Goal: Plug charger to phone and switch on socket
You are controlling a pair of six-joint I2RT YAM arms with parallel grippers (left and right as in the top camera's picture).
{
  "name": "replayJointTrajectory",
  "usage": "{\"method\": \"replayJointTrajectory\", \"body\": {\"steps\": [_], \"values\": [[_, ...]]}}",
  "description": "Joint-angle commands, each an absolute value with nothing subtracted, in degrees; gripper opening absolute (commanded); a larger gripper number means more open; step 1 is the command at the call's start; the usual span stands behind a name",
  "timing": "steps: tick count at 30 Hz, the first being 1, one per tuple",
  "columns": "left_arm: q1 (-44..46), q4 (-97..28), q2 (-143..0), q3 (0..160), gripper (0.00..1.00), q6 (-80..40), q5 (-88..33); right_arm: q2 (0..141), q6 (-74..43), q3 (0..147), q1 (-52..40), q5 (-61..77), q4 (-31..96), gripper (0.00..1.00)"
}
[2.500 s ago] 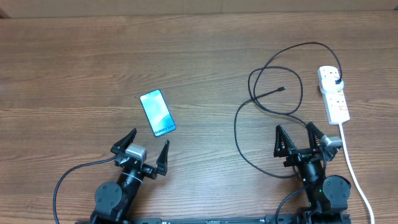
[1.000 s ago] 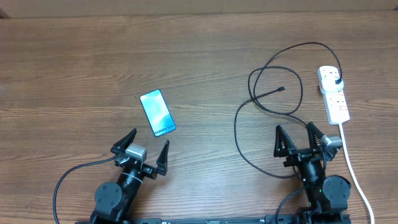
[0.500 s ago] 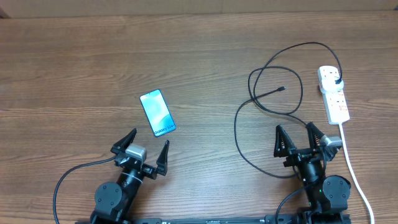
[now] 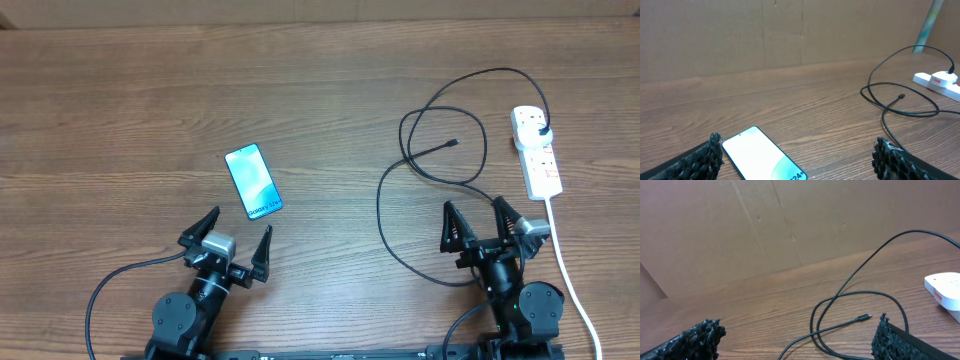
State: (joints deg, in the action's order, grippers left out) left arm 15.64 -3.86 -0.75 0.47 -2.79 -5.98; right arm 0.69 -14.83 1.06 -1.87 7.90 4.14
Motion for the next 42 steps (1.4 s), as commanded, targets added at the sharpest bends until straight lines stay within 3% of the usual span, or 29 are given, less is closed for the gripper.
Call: {"method": "replayJointTrajectory", "body": {"steps": [1,42], "values": [[15.4,-4.1,-0.3,0.3,1.0,-1.9,-5.5,0.2,-15.0,0.4,-1.9,7.5,3.9,1.0],[15.4,-4.4,-0.3,0.3,1.0,-8.8,-1.9,0.2,-15.0,0.4,-1.9,7.6,3.9,1.0]]}}
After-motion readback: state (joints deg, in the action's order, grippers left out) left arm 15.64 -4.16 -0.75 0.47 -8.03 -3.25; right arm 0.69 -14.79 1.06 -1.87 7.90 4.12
